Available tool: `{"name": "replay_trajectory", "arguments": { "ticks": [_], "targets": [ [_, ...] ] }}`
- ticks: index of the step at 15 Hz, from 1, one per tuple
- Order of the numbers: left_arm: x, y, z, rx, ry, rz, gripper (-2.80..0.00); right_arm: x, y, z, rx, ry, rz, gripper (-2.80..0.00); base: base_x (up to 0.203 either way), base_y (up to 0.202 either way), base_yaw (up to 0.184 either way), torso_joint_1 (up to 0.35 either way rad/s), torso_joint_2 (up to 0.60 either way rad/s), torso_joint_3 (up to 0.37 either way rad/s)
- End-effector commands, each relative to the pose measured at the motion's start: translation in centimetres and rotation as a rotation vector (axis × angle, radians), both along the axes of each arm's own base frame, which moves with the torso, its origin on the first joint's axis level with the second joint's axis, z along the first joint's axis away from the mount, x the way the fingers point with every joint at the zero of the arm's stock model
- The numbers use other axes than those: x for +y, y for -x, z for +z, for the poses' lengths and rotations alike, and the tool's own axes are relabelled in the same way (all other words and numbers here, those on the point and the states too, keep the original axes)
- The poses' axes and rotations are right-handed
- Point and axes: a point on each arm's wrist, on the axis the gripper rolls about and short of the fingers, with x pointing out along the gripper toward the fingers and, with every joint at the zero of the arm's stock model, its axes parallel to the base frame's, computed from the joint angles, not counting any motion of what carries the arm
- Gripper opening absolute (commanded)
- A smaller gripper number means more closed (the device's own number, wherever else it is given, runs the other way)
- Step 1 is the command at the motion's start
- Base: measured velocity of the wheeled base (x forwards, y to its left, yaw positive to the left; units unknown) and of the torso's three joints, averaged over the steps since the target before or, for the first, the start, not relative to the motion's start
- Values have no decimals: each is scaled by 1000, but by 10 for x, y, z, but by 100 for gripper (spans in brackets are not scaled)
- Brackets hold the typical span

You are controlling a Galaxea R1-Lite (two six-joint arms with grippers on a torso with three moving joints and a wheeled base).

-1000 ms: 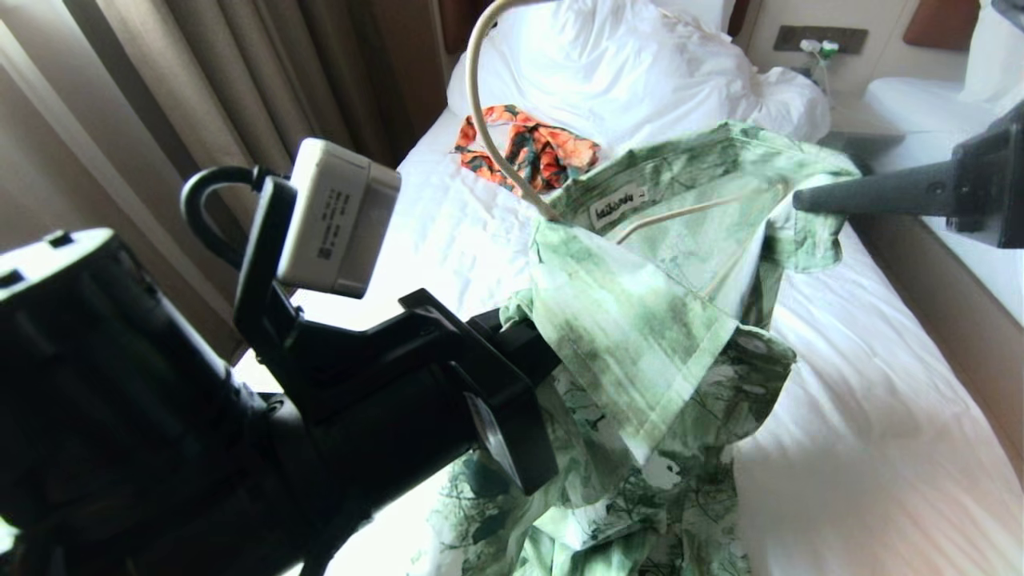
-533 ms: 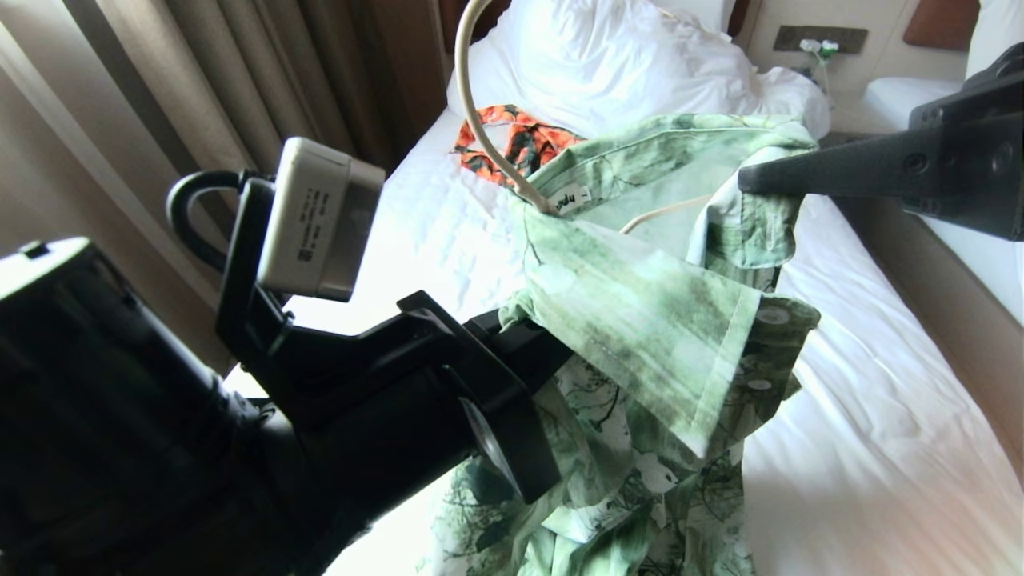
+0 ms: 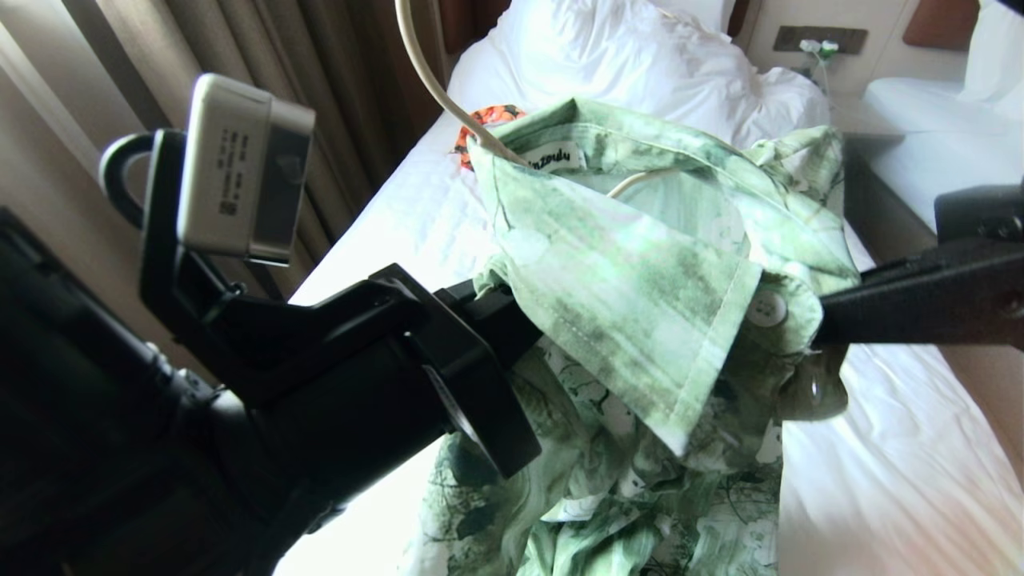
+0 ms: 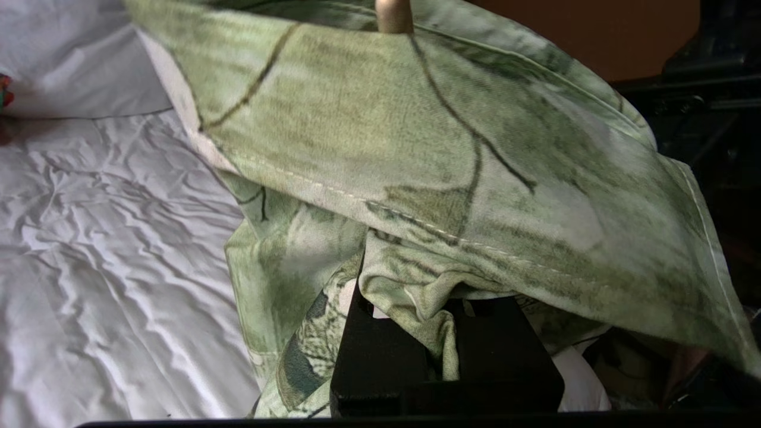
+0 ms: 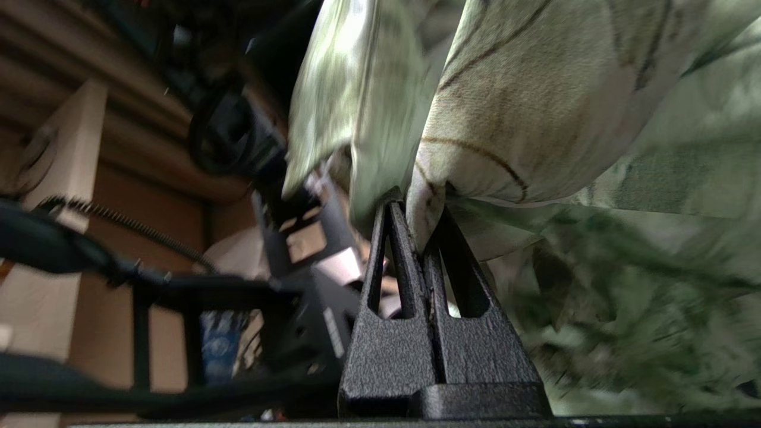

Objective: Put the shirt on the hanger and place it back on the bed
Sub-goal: Hook the other side of the shirt onto the hanger

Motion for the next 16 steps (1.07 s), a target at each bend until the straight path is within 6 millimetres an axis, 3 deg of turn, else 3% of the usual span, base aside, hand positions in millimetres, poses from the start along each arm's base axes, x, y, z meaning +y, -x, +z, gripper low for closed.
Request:
{"name": "replay_trajectory", "arguments": {
  "ticks": [1,4,13,14,16],
  "targets": [
    [5,0,5,-11,22,10,-280,0,11,-2,25,14,45,-280,0,0,0,0,0,0],
    [5,0,5,-11,22,11,-280,1,22,-4,46,30,87,-280,0,0,0,0,0,0],
    [10,2,10,-21,40,11,-280,-4,27,-4,40,32,88,-280,0,0,0,0,0,0],
    [12,4,12,-27,49,10,-280,-4,27,-4,42,31,87,0,0,0,0,0,0,0],
    [14,5,15,-32,59,11,-280,-7,29,-3,35,27,80,0,0,0,0,0,0,0]
  ]
}}
